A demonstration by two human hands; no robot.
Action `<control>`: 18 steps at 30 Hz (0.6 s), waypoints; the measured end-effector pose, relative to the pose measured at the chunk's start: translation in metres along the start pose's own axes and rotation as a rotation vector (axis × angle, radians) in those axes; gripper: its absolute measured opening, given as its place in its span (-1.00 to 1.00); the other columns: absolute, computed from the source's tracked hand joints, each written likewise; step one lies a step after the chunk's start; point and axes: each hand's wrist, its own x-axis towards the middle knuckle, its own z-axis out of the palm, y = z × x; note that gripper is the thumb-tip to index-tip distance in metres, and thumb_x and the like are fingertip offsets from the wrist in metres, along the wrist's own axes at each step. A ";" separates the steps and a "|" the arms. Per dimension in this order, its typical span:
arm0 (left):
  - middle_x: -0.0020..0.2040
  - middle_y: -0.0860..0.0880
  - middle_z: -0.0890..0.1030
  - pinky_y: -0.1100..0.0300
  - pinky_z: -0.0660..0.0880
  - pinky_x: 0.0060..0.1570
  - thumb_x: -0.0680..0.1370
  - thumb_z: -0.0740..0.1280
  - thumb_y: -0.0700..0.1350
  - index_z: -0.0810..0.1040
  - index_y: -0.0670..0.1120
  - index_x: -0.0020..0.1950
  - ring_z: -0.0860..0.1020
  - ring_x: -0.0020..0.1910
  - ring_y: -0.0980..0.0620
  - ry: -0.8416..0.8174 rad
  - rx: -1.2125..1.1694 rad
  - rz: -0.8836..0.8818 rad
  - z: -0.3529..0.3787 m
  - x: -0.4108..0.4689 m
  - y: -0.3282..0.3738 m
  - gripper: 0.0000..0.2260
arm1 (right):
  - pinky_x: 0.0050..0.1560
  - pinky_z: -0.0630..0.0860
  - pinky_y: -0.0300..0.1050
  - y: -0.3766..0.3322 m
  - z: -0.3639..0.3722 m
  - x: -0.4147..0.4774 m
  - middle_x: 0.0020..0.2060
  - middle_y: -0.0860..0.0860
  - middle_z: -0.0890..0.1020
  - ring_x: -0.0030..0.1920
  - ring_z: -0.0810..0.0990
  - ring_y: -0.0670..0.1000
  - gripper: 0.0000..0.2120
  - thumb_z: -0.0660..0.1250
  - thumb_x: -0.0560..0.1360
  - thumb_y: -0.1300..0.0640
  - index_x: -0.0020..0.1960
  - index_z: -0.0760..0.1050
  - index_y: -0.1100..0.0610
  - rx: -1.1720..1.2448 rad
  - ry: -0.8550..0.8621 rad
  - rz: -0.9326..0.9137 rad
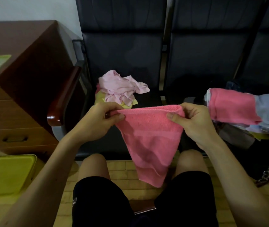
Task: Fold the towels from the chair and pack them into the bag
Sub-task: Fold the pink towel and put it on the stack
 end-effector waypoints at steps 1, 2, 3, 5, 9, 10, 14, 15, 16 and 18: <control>-0.09 0.08 0.63 0.17 0.56 -0.06 0.61 0.33 -0.07 0.60 0.09 0.01 0.60 -0.10 0.17 -0.005 -0.010 0.006 0.002 -0.001 0.000 -0.92 | -0.24 0.62 -0.21 0.001 0.000 -0.002 -0.25 0.01 0.70 -0.22 0.68 -0.07 -0.87 0.48 0.34 0.11 -0.13 0.64 0.11 0.008 0.008 0.009; -0.09 0.07 0.63 0.14 0.56 -0.05 0.61 0.32 -0.07 0.60 0.06 0.02 0.60 -0.10 0.15 -0.003 -0.021 0.010 0.004 -0.003 0.000 -0.92 | -0.22 0.63 -0.18 0.001 -0.001 -0.004 -0.23 0.06 0.70 -0.21 0.68 -0.05 -0.81 0.48 0.32 0.08 -0.12 0.65 0.15 0.019 0.014 0.016; -0.08 0.06 0.63 0.13 0.57 -0.03 0.62 0.31 -0.08 0.61 0.03 0.02 0.60 -0.09 0.13 0.000 -0.043 0.012 0.005 -0.005 0.001 -0.92 | -0.21 0.64 -0.16 0.000 0.000 -0.006 -0.21 0.09 0.69 -0.20 0.68 -0.04 -0.76 0.48 0.31 0.06 -0.11 0.65 0.18 0.028 0.018 0.024; -0.08 0.00 0.62 0.13 0.57 -0.04 0.62 0.30 -0.10 0.60 -0.03 0.01 0.61 -0.09 0.09 0.005 -0.132 0.031 0.010 -0.009 0.002 -0.91 | -0.22 0.63 -0.19 0.001 0.000 -0.009 -0.21 0.07 0.70 -0.20 0.68 -0.06 -0.78 0.49 0.31 0.08 -0.11 0.65 0.19 0.055 0.023 0.045; -0.08 -0.21 0.57 -0.11 0.53 -0.01 0.63 0.27 -0.05 0.57 -0.15 -0.01 0.56 -0.06 -0.19 0.073 -0.325 0.056 0.023 -0.017 0.007 -0.82 | -0.22 0.58 -0.26 0.008 0.001 -0.017 -0.22 -0.04 0.71 -0.18 0.68 -0.11 -0.93 0.47 0.39 0.17 -0.12 0.64 0.08 0.129 0.035 0.109; -0.09 -0.23 0.55 -0.14 0.51 -0.03 0.64 0.26 -0.04 0.55 -0.17 0.00 0.54 -0.07 -0.22 0.086 -0.342 0.068 0.027 -0.017 0.010 -0.79 | -0.21 0.58 -0.26 0.012 0.000 -0.018 -0.18 -0.03 0.72 -0.15 0.69 -0.10 -0.91 0.46 0.41 0.16 -0.09 0.65 0.07 0.161 0.043 0.144; -0.17 -0.14 0.50 0.15 0.43 -0.20 0.68 0.21 -0.05 0.52 -0.12 0.01 0.48 -0.20 0.04 0.097 -0.328 0.110 0.045 -0.010 0.027 -0.81 | -0.08 0.57 -0.22 0.028 0.000 -0.025 -0.05 0.02 0.71 -0.03 0.68 -0.04 -0.87 0.35 0.54 0.13 0.05 0.64 0.06 0.271 0.058 0.291; -0.18 -0.02 0.50 0.30 0.40 -0.19 0.69 0.20 -0.08 0.52 -0.08 0.01 0.46 -0.20 0.17 0.104 -0.330 0.115 0.049 -0.009 0.033 -0.85 | -0.04 0.58 -0.19 0.031 0.000 -0.027 -0.02 0.04 0.71 0.00 0.68 -0.01 -0.86 0.33 0.56 0.11 0.06 0.63 0.06 0.295 0.064 0.317; -0.17 0.10 0.51 0.38 0.40 -0.16 0.68 0.20 -0.11 0.52 -0.06 0.01 0.47 -0.18 0.26 0.113 -0.335 0.117 0.053 -0.007 0.038 -0.87 | 0.00 0.58 -0.17 0.033 0.000 -0.030 -0.01 0.05 0.71 0.03 0.68 0.00 -0.85 0.31 0.56 0.10 0.07 0.63 0.06 0.328 0.072 0.340; -0.15 0.25 0.54 0.43 0.41 -0.09 0.68 0.21 -0.16 0.53 -0.02 0.00 0.51 -0.13 0.30 0.135 -0.346 0.117 0.060 -0.005 0.046 -0.87 | 0.03 0.58 -0.15 0.035 0.002 -0.035 0.01 0.06 0.71 0.08 0.67 0.04 -0.80 0.33 0.54 0.04 0.09 0.61 0.10 0.384 0.088 0.374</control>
